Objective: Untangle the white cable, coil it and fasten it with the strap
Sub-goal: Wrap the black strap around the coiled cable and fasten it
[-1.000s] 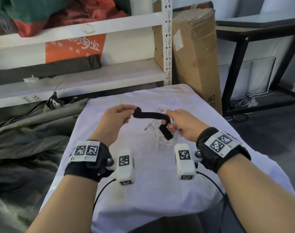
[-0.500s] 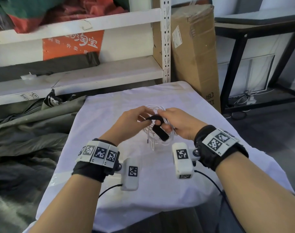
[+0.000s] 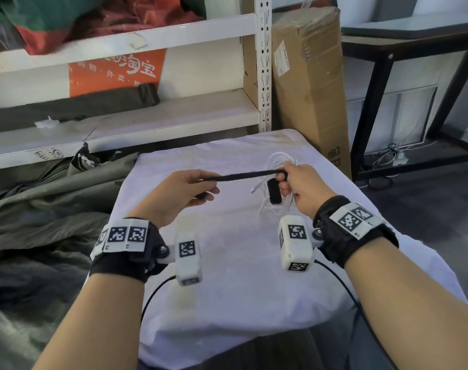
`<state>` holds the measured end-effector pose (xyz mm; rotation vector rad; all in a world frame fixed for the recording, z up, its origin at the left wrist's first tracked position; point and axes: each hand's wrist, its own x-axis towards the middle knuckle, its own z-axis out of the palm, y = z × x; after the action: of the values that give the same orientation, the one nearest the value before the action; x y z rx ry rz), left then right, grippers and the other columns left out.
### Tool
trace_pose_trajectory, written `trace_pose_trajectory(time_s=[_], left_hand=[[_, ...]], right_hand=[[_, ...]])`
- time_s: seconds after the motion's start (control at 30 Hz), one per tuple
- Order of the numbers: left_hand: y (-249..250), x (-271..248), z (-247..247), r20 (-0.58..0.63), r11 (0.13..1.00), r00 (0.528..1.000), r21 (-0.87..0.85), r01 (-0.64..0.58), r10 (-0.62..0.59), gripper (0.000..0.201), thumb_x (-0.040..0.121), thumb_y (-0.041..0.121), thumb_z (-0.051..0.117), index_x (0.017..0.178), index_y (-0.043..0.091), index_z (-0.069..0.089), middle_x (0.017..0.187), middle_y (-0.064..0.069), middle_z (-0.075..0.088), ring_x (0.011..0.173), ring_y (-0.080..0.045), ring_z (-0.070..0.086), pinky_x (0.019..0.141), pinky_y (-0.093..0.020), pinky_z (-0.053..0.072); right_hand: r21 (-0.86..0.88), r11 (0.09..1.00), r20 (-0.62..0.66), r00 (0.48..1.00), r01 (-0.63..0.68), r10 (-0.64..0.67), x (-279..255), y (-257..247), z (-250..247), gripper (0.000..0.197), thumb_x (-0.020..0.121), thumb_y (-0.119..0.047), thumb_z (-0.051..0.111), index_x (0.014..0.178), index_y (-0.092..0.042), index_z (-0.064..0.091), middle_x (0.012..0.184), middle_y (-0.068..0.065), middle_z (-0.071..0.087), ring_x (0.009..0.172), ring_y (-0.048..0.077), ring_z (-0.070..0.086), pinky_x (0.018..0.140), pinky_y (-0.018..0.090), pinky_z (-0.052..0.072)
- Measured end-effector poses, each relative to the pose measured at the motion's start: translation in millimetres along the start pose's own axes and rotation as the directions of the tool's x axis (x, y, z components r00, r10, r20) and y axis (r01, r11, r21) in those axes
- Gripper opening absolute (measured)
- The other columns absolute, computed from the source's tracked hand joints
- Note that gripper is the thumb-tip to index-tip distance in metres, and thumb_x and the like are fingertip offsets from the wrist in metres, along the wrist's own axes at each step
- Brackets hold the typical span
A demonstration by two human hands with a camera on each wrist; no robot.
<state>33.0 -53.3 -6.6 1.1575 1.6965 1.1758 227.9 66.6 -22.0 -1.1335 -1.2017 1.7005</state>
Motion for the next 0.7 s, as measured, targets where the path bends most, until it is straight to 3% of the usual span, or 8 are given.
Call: trace_pose_trajectory(time_s=[0.13, 0.3, 0.4, 0.5, 0.6, 0.7], left_hand=[[0, 2, -5, -0.095, 0.957, 0.995, -0.289, -0.002, -0.027, 0.012, 0.092, 0.015, 0.058, 0.098, 0.012, 0.068, 0.069, 0.003, 0.058, 0.055, -0.006, 0.048, 0.062, -0.017, 0.047], [4, 4, -6, -0.106, 0.828, 0.994, -0.555, -0.078, 0.022, 0.017, 0.095, 0.021, 0.052, 0.097, 0.013, 0.068, 0.075, 0.004, 0.065, 0.063, -0.004, 0.058, 0.066, -0.016, 0.051], [4, 6, -6, -0.216, 0.764, 0.976, -0.625, -0.162, 0.030, 0.016, 0.095, 0.015, 0.052, 0.099, 0.014, 0.067, 0.078, 0.004, 0.070, 0.068, -0.003, 0.064, 0.071, -0.016, 0.052], [1, 7, -12, -0.380, 0.690, 0.925, -0.677, -0.258, -0.027, 0.015, 0.095, 0.012, 0.054, 0.100, 0.017, 0.067, 0.079, 0.006, 0.073, 0.074, -0.002, 0.066, 0.080, -0.018, 0.049], [-3, 7, -17, -0.460, 0.723, 0.887, -0.630, -0.286, -0.050, 0.016, 0.095, 0.013, 0.054, 0.101, 0.021, 0.067, 0.080, 0.010, 0.074, 0.081, -0.003, 0.064, 0.087, -0.019, 0.045], [-5, 9, -17, -0.487, 0.785, 0.874, -0.545, -0.296, -0.008, 0.021, 0.095, 0.008, 0.053, 0.109, 0.017, 0.065, 0.087, 0.007, 0.073, 0.081, -0.004, 0.061, 0.083, -0.017, 0.047]], right_hand=[[0.003, 1.000, -0.021, 1.000, -0.004, 0.004, 0, 0, -1, 0.026, 0.102, -0.016, 0.032, 0.079, -0.011, 0.044, 0.061, 0.003, 0.042, 0.046, 0.011, 0.032, 0.035, 0.016, 0.029], [0.002, 1.000, 0.033, 0.999, -0.010, 0.010, -2, 1, 1, 0.026, 0.102, -0.017, 0.034, 0.079, -0.011, 0.045, 0.062, 0.003, 0.045, 0.046, 0.010, 0.033, 0.036, 0.016, 0.031], [-0.017, 1.000, 0.072, 0.997, -0.009, 0.010, -5, 0, 3, 0.026, 0.102, -0.018, 0.034, 0.083, -0.008, 0.049, 0.066, 0.005, 0.051, 0.048, 0.010, 0.033, 0.038, 0.015, 0.031], [-0.051, 0.999, 0.068, 0.998, 0.002, 0.001, -5, 0, 3, 0.029, 0.102, -0.018, 0.031, 0.087, -0.007, 0.053, 0.080, 0.008, 0.063, 0.049, 0.009, 0.034, 0.042, 0.016, 0.033], [-0.059, 0.998, 0.054, 0.998, 0.013, -0.010, -5, 1, 1, 0.029, 0.103, -0.019, 0.031, 0.087, -0.008, 0.052, 0.082, 0.004, 0.065, 0.051, 0.009, 0.034, 0.047, 0.018, 0.033], [-0.063, 0.998, 0.103, 0.995, 0.014, -0.007, -6, 1, 1, 0.030, 0.103, -0.020, 0.034, 0.083, -0.010, 0.054, 0.068, 0.001, 0.050, 0.051, 0.009, 0.036, 0.048, 0.017, 0.034]])
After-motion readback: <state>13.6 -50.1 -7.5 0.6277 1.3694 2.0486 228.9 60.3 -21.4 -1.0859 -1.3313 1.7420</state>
